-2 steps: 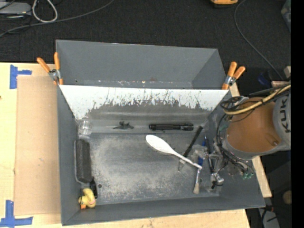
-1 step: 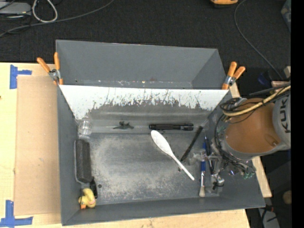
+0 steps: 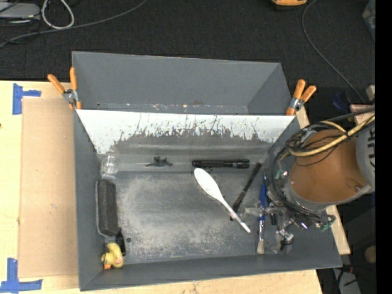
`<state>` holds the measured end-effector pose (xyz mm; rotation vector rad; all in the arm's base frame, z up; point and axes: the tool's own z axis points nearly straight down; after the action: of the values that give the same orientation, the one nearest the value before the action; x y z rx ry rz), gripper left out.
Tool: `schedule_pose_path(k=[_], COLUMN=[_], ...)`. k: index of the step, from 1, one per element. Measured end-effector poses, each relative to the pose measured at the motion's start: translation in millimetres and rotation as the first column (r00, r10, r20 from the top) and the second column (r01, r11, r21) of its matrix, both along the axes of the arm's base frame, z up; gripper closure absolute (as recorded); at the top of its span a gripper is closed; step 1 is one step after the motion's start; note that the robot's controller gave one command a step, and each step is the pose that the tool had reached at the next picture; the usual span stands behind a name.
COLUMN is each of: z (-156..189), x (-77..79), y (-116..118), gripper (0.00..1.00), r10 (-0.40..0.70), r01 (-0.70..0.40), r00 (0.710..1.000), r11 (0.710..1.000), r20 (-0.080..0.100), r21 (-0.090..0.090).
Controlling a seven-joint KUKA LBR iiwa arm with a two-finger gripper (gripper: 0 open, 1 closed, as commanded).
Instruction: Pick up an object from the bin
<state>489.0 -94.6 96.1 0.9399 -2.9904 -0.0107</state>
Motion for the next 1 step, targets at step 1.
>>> schedule_pose_path(k=[1], z=[-15.0], x=[13.9], y=[-30.1], gripper=[0.00], r10=[0.130], r01=[-0.130], r00=[0.992], r11=[0.992], r20=[0.005], r21=[0.000])
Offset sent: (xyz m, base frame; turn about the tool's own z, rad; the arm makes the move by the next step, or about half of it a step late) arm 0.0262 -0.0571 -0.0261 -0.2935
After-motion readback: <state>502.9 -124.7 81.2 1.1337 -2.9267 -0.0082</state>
